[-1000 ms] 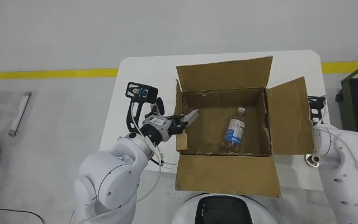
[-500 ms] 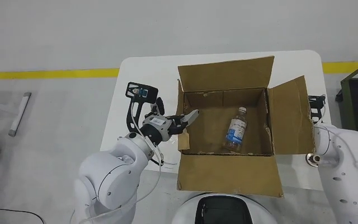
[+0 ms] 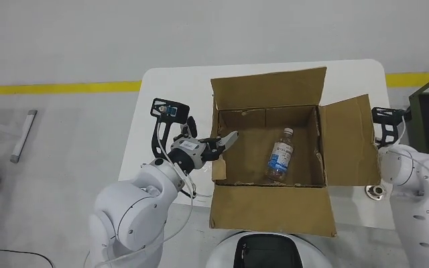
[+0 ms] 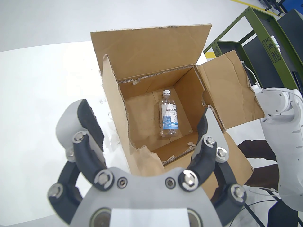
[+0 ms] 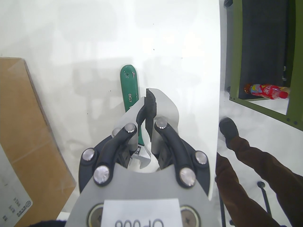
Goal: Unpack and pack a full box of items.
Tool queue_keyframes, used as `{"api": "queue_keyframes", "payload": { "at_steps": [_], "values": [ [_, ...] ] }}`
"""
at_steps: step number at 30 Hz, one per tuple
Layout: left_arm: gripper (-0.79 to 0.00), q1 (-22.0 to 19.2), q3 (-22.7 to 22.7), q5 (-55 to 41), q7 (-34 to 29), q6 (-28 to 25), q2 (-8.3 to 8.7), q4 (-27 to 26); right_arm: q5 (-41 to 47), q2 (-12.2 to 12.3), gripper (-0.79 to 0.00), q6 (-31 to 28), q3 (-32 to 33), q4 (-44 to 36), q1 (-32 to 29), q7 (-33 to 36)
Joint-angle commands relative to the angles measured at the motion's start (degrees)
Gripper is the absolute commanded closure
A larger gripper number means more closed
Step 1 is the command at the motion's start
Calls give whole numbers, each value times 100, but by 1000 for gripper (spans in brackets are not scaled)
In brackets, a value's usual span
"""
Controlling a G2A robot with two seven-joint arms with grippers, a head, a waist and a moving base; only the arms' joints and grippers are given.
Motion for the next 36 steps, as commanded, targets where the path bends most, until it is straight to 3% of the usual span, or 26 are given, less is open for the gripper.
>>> {"api": "queue_keyframes", "payload": {
  "at_steps": [1,7,8,10,12,13,14,29,32,36],
  "values": [
    [-785,0,0,0,0,0,0,0,309,-4,0,36,89,-42,11,109],
    [-785,0,0,0,0,0,0,0,932,67,-12,-98,572,-71,185,1102],
    [-785,0,0,0,0,0,0,0,932,91,-108,-202,603,-60,256,1349],
    [-785,0,0,0,0,0,0,0,953,131,-142,-280,702,16,415,1671],
    [-785,0,0,0,0,0,0,0,945,173,-252,-444,651,209,479,1702],
    [-785,0,0,0,0,0,0,0,963,193,-354,-434,644,289,521,1702],
    [-785,0,0,0,0,0,0,0,906,219,-785,-465,613,358,541,1702],
    [-785,0,0,0,0,0,0,0,948,264,-785,-402,616,478,549,1547],
    [-785,0,0,0,0,0,0,0,357,311,-785,-308,510,481,701,1662],
    [-785,0,0,0,0,0,0,0,351,353,-785,-313,310,762,948,1702]
  ]
}}
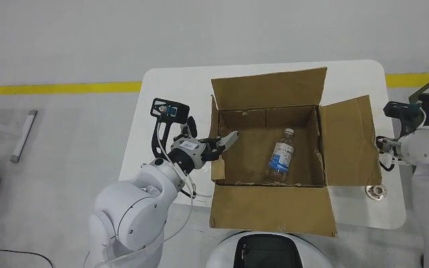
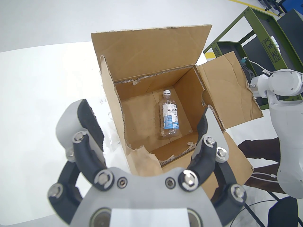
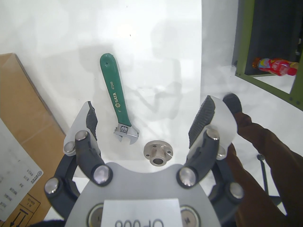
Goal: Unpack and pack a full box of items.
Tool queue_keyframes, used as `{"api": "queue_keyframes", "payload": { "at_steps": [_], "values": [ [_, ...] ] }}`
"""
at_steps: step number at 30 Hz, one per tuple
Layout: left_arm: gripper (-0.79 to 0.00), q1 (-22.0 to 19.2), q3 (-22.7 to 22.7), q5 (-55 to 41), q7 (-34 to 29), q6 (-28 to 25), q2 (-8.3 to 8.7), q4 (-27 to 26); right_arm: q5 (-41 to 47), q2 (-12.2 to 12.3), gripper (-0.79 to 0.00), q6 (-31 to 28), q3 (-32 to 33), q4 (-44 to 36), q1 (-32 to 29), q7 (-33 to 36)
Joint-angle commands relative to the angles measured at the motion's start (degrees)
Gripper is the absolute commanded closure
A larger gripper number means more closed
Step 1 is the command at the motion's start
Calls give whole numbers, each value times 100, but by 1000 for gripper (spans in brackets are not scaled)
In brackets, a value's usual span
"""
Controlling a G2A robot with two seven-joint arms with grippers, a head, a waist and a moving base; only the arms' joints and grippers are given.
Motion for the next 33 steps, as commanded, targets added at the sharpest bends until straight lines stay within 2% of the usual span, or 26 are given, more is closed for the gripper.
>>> {"api": "queue_keyframes", "payload": {
  "at_steps": [1,6,14,23,25,30,31,32,33],
  "values": [
    [-785,0,0,0,0,0,0,0,96,32,-785,-36,-93,224,126,-6],
    [-785,0,0,0,0,0,0,0,616,164,-785,-5,-396,902,524,-6],
    [-785,0,0,0,0,0,0,0,564,482,-785,249,-764,838,679,-6],
    [-785,0,0,0,0,0,0,0,567,495,-785,256,-778,825,668,-6],
    [-785,0,0,0,0,0,0,0,602,493,-785,217,-791,821,582,-174],
    [-785,0,0,0,0,0,0,0,400,524,-785,155,-798,495,445,-114],
    [-785,0,0,0,0,0,0,0,395,527,-693,172,-797,458,438,-86],
    [-785,0,0,0,0,0,0,0,392,530,-416,177,-798,435,432,-62],
    [-785,0,0,0,0,0,0,0,387,533,-372,185,-804,427,428,-27]
  ]
}}
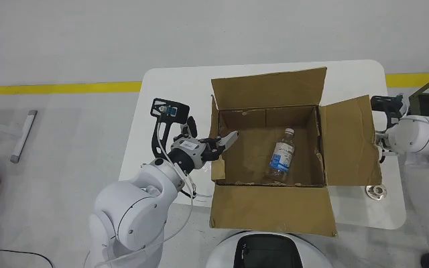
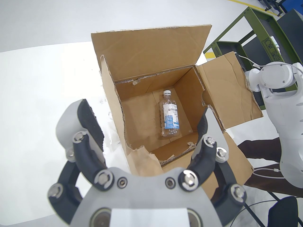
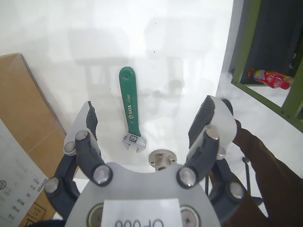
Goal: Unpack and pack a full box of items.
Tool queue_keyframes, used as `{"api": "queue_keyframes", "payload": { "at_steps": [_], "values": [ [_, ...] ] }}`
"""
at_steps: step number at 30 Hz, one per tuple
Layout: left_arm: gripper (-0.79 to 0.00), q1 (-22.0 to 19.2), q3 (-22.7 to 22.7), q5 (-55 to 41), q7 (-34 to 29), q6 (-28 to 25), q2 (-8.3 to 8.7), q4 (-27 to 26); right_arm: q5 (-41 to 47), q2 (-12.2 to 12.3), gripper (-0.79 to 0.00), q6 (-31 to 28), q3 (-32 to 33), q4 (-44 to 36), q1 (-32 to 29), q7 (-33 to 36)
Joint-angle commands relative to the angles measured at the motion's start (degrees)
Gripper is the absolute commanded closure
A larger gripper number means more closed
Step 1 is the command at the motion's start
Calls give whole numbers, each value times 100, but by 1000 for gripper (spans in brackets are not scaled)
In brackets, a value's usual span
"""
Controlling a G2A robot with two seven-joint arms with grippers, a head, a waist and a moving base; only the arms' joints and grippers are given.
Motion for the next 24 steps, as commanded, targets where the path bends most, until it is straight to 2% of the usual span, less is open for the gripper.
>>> {"api": "queue_keyframes", "payload": {
  "at_steps": [1,3,14,24],
  "values": [
    [-785,0,0,0,0,0,0,0,-9,4,-360,16,-17,1,-3,50],
    [-785,0,0,0,0,0,0,0,28,6,-317,38,-50,88,10,50],
    [-785,0,0,0,0,0,0,0,159,43,-326,32,-251,393,189,50],
    [-785,0,0,0,0,0,0,0,287,110,-345,74,-307,243,55,50]
  ]
}}
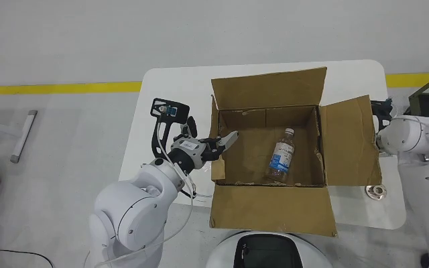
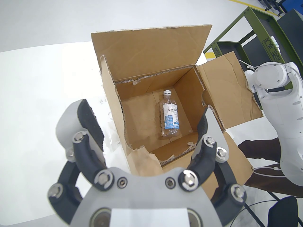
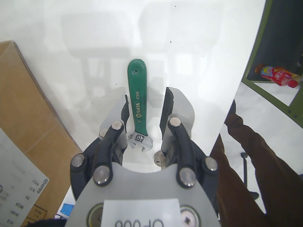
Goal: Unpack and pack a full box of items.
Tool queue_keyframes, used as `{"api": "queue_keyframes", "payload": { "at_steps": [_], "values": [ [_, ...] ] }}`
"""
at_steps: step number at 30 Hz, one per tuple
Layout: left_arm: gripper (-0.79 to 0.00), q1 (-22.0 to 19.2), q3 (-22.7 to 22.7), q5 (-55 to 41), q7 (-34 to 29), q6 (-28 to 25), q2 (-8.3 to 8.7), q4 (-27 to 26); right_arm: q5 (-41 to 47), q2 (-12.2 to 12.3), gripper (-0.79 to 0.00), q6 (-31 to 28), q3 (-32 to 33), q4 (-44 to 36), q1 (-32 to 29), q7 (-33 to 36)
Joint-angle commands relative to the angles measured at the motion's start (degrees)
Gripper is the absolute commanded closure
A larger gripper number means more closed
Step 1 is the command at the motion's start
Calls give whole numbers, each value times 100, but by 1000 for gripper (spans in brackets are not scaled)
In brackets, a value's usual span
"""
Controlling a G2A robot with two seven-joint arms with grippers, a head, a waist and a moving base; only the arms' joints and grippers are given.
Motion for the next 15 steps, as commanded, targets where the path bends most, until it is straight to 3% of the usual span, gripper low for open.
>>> {"api": "queue_keyframes", "payload": {
  "at_steps": [1,15],
  "values": [
    [-785,0,0,0,0,0,0,0,34,18,-342,19,19,-54,-54,0],
    [-785,0,0,0,0,0,0,0,267,138,-314,61,-90,-88,-208,0]
  ]
}}
